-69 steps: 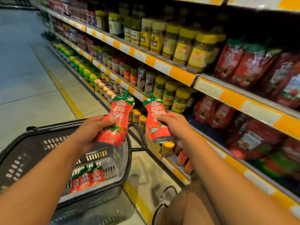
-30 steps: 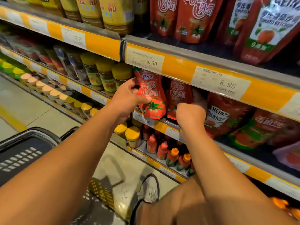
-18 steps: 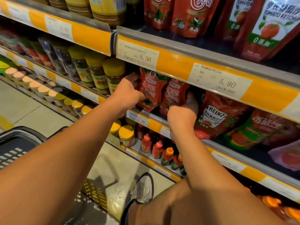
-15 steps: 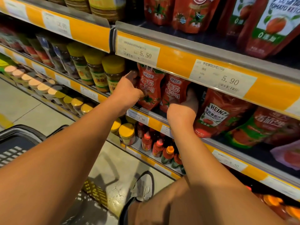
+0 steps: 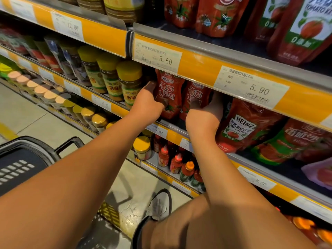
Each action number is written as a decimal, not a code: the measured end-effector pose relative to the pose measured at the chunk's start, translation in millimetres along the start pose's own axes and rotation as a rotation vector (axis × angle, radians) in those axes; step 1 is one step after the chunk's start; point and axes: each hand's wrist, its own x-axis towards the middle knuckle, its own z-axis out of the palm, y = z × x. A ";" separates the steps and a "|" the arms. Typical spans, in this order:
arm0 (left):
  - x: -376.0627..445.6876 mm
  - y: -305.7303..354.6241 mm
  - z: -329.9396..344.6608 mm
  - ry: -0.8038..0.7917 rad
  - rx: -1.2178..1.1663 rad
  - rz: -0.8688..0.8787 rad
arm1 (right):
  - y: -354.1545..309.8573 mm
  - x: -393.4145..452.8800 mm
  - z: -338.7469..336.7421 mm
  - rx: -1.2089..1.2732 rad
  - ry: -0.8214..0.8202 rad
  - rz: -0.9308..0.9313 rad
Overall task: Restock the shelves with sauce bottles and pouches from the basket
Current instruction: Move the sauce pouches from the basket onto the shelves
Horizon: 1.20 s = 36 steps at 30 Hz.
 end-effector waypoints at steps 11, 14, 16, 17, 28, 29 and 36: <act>-37.1 16.6 -18.8 0.057 0.135 -0.018 | -16.7 -21.6 -26.7 -0.073 -0.217 0.007; -64.8 9.0 -37.0 0.031 0.109 0.000 | -12.4 -34.8 -40.3 -0.167 -0.307 0.032; -83.3 1.2 -53.8 0.004 0.089 0.010 | -8.7 -42.8 -49.0 -0.197 -0.330 0.032; -93.0 -2.5 -63.2 -0.007 0.085 0.016 | -7.7 -47.1 -53.0 -0.212 -0.340 0.024; -211.1 -53.0 -199.5 -0.040 0.151 -0.049 | -50.0 -139.5 4.1 -0.298 -0.865 -0.228; -221.7 -59.0 -214.8 -0.015 0.159 -0.066 | -56.2 -153.8 15.8 -0.307 -0.904 -0.269; -290.1 -112.8 -322.0 0.127 0.261 -0.248 | -79.6 -262.8 93.0 -0.438 -1.157 -0.541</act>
